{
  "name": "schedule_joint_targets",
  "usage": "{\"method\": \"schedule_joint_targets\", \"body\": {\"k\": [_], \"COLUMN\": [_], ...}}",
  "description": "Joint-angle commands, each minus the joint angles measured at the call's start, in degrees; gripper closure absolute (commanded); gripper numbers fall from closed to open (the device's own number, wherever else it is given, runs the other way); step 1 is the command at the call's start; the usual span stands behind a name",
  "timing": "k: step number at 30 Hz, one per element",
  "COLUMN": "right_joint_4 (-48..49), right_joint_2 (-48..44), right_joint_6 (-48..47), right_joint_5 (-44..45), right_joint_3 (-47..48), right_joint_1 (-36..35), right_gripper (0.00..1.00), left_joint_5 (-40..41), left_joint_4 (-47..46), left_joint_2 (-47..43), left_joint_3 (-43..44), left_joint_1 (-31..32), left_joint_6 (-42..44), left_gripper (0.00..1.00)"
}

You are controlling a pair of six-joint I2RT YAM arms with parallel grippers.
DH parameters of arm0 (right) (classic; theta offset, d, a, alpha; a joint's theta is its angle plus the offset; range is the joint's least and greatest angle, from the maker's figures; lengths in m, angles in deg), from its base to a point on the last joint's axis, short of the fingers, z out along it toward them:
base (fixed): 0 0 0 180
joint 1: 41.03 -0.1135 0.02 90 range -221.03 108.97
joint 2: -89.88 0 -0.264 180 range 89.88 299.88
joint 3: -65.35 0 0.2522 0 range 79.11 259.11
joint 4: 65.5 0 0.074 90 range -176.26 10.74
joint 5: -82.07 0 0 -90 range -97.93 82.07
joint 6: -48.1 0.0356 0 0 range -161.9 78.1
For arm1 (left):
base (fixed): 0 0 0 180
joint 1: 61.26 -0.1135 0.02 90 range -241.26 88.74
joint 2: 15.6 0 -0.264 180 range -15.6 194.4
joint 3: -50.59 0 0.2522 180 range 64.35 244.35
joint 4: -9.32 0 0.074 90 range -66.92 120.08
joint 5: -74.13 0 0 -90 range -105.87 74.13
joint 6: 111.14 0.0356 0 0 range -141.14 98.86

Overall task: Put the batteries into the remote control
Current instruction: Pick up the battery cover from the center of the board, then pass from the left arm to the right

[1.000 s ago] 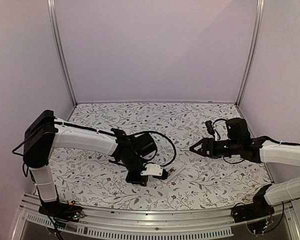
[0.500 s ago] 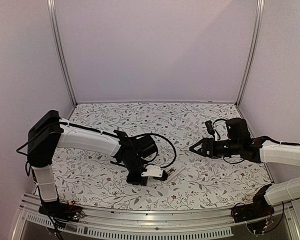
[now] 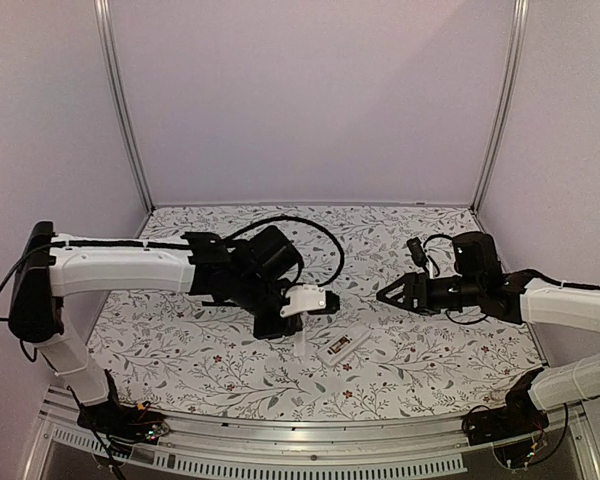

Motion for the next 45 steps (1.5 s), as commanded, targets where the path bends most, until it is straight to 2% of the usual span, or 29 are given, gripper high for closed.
{"method": "schedule_joint_targets", "body": {"k": [1, 6, 14, 24, 34, 39, 45], "right_joint_4": [2.76, 2.97, -1.32, -0.87, 0.28, 0.53, 1.13], "right_joint_2": [-1.99, -3.28, -2.06, 5.34, 9.26, 10.51, 10.07], "right_joint_6": [0.88, -0.47, -3.08, -0.71, -0.27, -0.46, -0.88], "right_joint_5": [-3.18, -2.74, 0.14, 1.79, 1.13, 0.97, -0.10], "right_joint_3": [3.41, 7.86, 16.02, 20.17, 22.43, 22.99, 23.07], "right_joint_1": [-1.44, -6.16, -10.43, -13.57, -15.41, -15.56, -15.67], "right_gripper": [0.33, 0.37, 0.42, 0.50, 0.65, 0.76, 0.93], "left_joint_5": [7.69, 15.51, 24.58, 25.26, 25.32, 24.04, 22.92], "left_joint_4": [-9.30, -14.12, -12.83, -14.79, -15.14, -15.75, -15.50], "left_joint_2": [-9.19, -13.09, -11.52, -10.51, -9.40, -9.23, -8.35], "left_joint_3": [1.79, 2.32, 5.80, 6.94, 7.93, 8.02, 8.27], "left_joint_1": [0.24, 1.86, 4.76, 5.41, 5.44, 5.41, 5.42], "left_joint_6": [-10.33, -17.77, -23.98, -25.61, -25.52, -26.33, -27.06], "left_gripper": [1.00, 1.00, 1.00, 1.00, 1.00, 1.00, 1.00]}}
